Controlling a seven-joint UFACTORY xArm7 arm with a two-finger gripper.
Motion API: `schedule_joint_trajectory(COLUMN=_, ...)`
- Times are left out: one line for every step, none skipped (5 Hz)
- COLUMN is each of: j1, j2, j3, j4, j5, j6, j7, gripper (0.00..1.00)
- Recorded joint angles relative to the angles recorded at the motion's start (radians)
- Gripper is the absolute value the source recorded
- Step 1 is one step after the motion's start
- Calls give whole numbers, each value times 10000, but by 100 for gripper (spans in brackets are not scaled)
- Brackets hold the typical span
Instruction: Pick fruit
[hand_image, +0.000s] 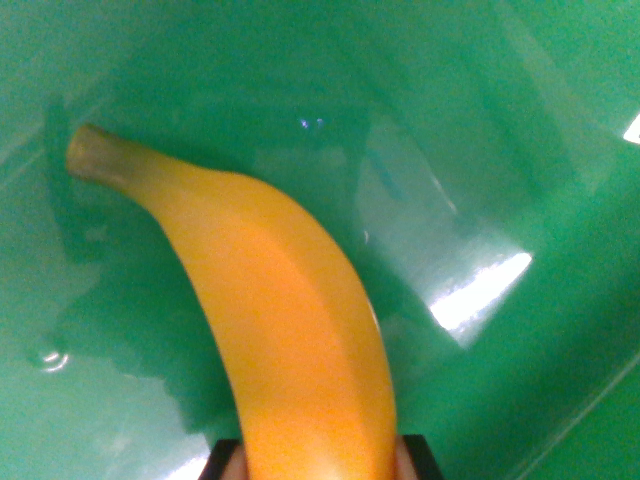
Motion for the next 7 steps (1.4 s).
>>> schedule_joint_trajectory(j1=0, j2=-36, j3=1, j4=53, j5=1, j6=89, j7=-3, gripper=100)
schedule_joint_trajectory(j1=0, j2=-36, j3=1, j4=53, j5=1, j6=89, j7=-3, gripper=100)
schedule_joint_trajectory(j1=0, j2=-98, j3=2, j4=145, j5=4, j6=243, j7=-8, gripper=100)
schedule_joint_trajectory(j1=0, j2=-98, j3=2, j4=145, j5=4, j6=243, j7=-8, gripper=100)
schedule_joint_trajectory(j1=1, j2=-183, j3=3, j4=270, j5=7, j6=453, j7=-15, gripper=100)
schedule_joint_trajectory(j1=1, j2=-183, j3=3, j4=270, j5=7, j6=453, j7=-15, gripper=100)
schedule_joint_trajectory(j1=1, j2=-283, j3=5, j4=417, j5=11, j6=700, j7=-24, gripper=100)
